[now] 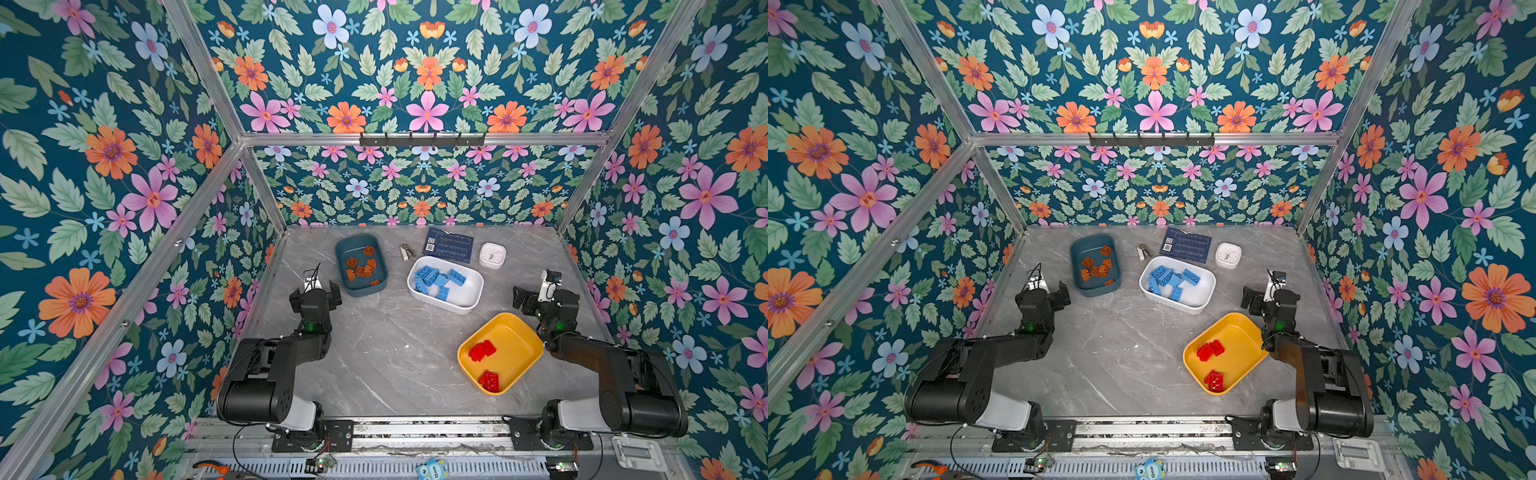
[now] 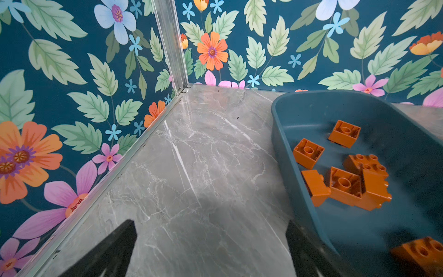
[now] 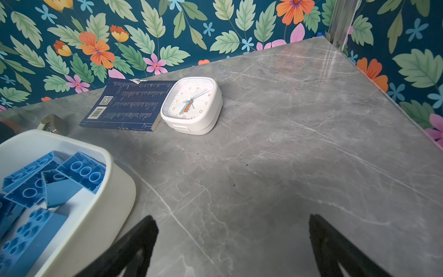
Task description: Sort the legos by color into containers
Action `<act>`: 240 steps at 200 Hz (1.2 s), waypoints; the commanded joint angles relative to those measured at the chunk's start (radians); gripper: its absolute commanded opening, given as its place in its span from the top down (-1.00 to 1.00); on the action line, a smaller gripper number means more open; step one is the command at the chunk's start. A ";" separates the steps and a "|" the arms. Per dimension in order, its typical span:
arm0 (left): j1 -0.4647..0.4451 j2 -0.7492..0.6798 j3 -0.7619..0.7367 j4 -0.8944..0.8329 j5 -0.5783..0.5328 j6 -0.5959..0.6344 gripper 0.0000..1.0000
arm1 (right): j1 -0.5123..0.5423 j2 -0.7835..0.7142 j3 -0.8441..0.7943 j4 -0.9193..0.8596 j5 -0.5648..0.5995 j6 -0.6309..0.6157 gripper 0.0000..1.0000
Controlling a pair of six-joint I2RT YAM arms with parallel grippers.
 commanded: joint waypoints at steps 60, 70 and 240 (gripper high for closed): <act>0.000 0.003 -0.007 0.018 0.025 -0.007 -1.00 | 0.001 0.004 0.007 -0.008 -0.013 -0.013 -0.98; 0.001 0.004 -0.010 0.019 0.022 -0.009 -1.00 | 0.000 0.004 0.007 -0.008 -0.013 -0.013 -0.98; 0.005 -0.001 0.001 0.000 0.062 0.001 -1.00 | 0.003 0.004 0.007 -0.008 -0.016 -0.015 -0.98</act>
